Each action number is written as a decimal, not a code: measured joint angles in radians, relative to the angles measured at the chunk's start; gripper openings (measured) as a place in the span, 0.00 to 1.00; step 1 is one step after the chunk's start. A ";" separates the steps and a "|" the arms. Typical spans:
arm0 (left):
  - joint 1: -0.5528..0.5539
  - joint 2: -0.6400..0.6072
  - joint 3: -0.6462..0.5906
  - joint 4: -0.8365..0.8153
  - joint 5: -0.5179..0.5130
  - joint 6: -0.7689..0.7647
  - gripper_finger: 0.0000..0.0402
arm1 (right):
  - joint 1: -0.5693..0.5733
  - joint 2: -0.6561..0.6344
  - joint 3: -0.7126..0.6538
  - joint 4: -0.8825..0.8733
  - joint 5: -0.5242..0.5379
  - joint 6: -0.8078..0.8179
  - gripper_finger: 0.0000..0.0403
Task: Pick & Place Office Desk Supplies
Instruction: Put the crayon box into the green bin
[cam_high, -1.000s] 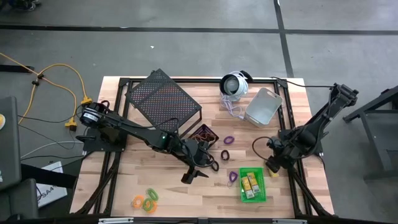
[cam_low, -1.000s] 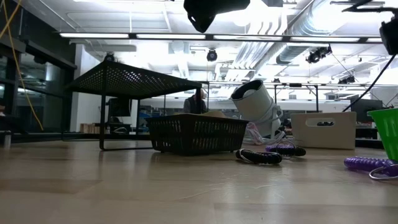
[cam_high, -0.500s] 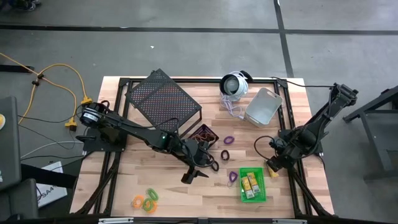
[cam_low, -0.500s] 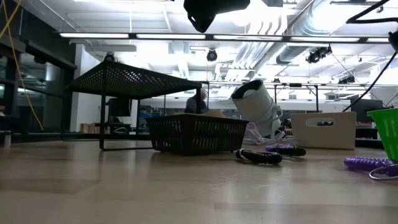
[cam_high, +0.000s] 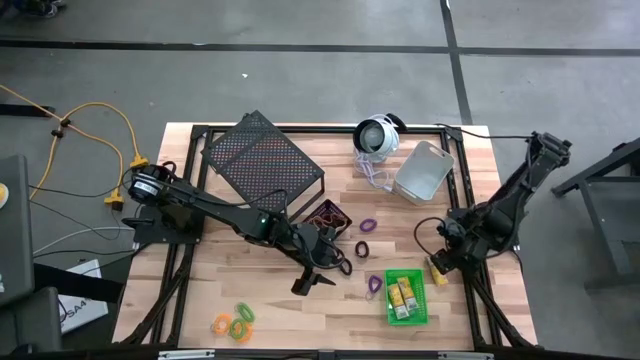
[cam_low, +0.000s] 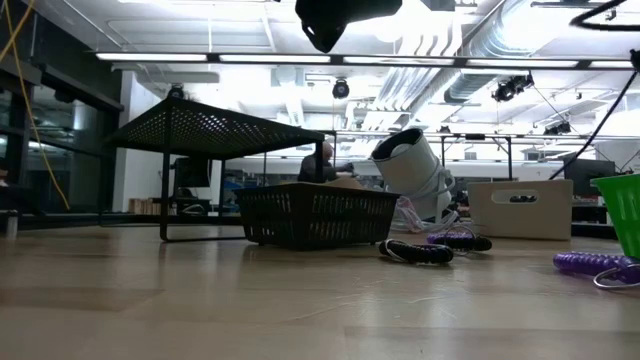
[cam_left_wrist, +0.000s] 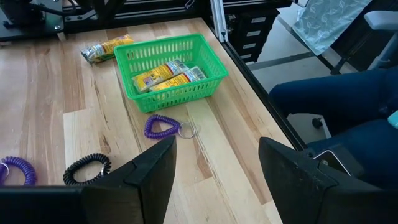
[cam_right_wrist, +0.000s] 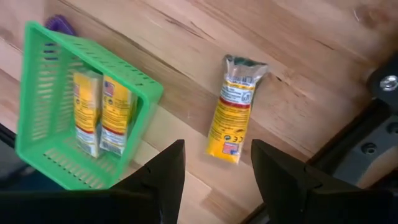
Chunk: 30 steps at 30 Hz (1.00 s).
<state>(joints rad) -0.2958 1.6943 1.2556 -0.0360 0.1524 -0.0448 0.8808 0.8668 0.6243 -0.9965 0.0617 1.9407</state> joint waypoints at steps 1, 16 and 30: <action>0.000 0.000 0.000 0.000 0.000 0.000 0.55 | 0.022 0.004 0.000 0.005 0.015 0.021 0.43; 0.000 0.000 0.000 0.000 0.000 0.000 0.55 | 0.184 0.230 0.000 0.043 0.079 0.208 0.43; 0.000 0.000 0.000 0.000 0.000 0.000 0.55 | 0.188 0.311 0.000 0.129 0.142 0.202 0.43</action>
<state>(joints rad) -0.2958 1.6947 1.2556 -0.0360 0.1524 -0.0448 1.0691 1.1778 0.6243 -0.8678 0.2035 2.1428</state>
